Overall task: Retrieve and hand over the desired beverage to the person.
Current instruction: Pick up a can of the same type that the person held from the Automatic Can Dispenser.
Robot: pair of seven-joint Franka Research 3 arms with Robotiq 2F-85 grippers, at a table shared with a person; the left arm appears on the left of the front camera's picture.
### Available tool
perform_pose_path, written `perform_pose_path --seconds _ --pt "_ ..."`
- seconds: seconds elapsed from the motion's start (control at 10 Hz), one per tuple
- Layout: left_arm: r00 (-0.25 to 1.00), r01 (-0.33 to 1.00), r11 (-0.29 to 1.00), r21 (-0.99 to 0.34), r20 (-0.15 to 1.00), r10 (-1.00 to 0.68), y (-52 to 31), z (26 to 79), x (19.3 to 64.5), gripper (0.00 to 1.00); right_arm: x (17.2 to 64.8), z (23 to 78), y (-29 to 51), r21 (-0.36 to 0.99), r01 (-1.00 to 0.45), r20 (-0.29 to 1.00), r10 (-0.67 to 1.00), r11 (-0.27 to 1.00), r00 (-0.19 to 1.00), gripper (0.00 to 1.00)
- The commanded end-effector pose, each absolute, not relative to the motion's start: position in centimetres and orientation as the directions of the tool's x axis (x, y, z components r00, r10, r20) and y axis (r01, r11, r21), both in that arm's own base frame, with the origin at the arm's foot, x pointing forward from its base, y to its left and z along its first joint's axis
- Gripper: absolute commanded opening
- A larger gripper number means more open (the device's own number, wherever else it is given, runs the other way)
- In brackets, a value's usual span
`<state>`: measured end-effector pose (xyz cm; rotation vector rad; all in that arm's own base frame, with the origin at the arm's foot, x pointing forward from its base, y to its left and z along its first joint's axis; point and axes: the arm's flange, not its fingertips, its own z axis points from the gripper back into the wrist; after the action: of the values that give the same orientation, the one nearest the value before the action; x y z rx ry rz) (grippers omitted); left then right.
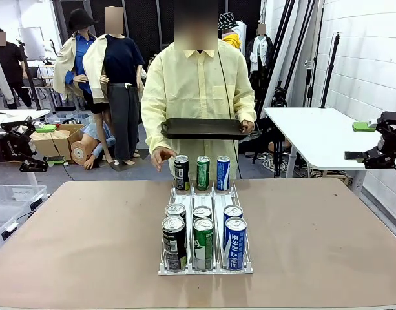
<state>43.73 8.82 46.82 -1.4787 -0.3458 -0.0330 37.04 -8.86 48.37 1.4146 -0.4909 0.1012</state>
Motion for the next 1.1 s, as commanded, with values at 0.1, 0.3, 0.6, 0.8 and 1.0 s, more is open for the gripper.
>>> perform_pose_path --seconds 0.1,0.3,0.6,0.8,1.0 --pt "0.951 0.226 0.098 -0.969 0.241 0.192 8.92 46.97 43.67 1.0 37.01 48.41 -8.87 0.924 -0.348 0.377 -0.217 0.16 0.9 1.0" --pt "0.951 0.226 0.098 -0.969 0.241 0.192 8.92 46.97 43.67 1.0 37.01 48.41 -8.87 0.924 -0.348 0.377 -0.217 0.16 0.9 1.0" --pt "0.951 0.226 0.098 -0.969 0.241 0.192 8.92 46.97 43.67 1.0 37.01 48.41 -8.87 0.924 -0.348 0.377 -0.217 0.16 0.9 1.0" --pt "0.951 0.226 0.098 -0.969 0.241 0.192 8.92 46.97 43.67 1.0 37.01 48.41 -8.87 0.924 -0.348 0.377 -0.217 0.16 0.9 1.0" --pt "0.951 0.226 0.098 -0.969 0.241 0.192 8.92 46.97 43.67 1.0 37.01 48.41 -8.87 0.924 -0.348 0.377 -0.217 0.16 0.9 1.0"
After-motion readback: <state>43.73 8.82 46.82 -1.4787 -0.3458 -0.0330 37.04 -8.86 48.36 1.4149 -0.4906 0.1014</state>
